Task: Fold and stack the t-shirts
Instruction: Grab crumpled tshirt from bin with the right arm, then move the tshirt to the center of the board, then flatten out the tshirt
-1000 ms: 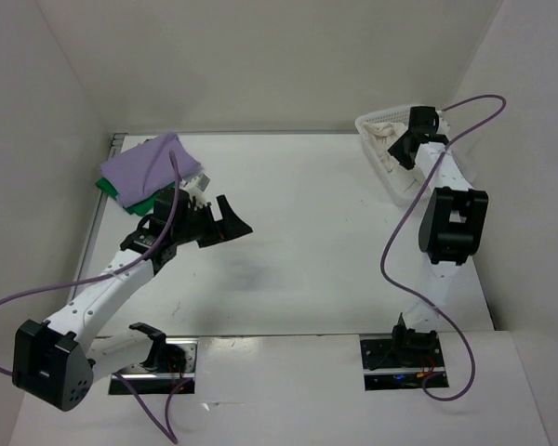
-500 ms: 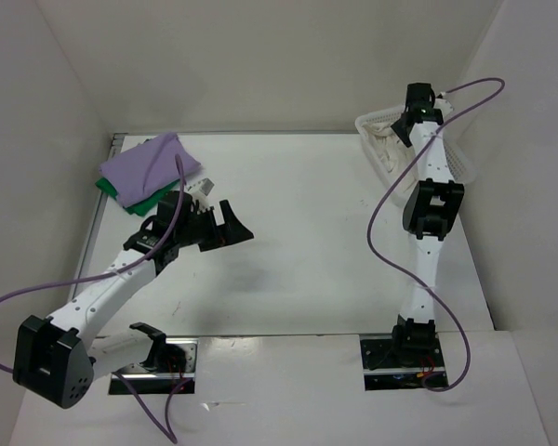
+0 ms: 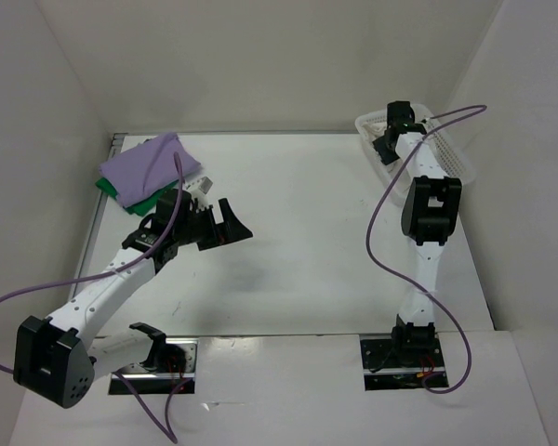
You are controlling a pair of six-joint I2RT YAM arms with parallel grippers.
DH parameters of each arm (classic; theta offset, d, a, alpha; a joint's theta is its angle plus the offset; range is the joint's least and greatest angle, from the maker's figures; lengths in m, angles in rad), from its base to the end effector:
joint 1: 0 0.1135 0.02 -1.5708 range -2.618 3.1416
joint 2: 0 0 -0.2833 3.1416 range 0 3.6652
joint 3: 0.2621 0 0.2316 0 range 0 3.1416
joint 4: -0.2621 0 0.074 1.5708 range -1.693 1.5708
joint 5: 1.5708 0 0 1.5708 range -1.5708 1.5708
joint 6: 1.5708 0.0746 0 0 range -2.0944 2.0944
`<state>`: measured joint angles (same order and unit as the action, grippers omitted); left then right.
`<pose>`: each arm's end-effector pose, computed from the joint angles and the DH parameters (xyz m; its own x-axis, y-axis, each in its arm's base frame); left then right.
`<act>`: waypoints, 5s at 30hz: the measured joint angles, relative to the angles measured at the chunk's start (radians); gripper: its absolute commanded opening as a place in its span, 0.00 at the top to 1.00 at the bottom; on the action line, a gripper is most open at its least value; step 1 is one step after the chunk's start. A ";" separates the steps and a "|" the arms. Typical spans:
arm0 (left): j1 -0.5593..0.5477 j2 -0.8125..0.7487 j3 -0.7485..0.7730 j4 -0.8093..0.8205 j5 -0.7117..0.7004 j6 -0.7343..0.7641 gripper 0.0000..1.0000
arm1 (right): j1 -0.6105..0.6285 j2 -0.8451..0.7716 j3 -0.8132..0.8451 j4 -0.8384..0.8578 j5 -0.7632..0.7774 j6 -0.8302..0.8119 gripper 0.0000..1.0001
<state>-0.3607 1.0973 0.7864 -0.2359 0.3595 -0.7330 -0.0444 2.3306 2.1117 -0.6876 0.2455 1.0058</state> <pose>0.2200 -0.1110 0.2795 -0.7707 -0.3787 -0.5124 0.1290 0.6949 -0.7075 0.5354 -0.0419 0.2136 -0.2583 0.8316 -0.4917 0.7675 0.4858 0.4182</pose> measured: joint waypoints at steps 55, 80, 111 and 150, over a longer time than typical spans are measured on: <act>0.151 0.011 0.110 0.003 0.049 -0.089 0.00 | 0.024 -1.008 -0.333 0.349 -0.525 0.050 0.99; 0.134 0.062 0.133 -0.183 -0.070 0.082 0.00 | 0.290 -1.317 -1.343 0.133 -0.486 -0.192 0.92; -0.196 -0.032 -0.367 -0.071 -0.320 -0.379 0.48 | 0.510 -1.236 -1.440 0.196 -0.393 -0.105 0.69; 0.080 -0.197 0.230 -0.280 -0.148 -0.237 1.00 | 0.516 -1.177 -1.497 0.235 -0.234 -0.041 0.43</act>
<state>-0.2810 0.9001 1.0168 -0.5156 0.2115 -0.9699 0.4713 1.1538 0.6144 -0.4526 0.0116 0.9646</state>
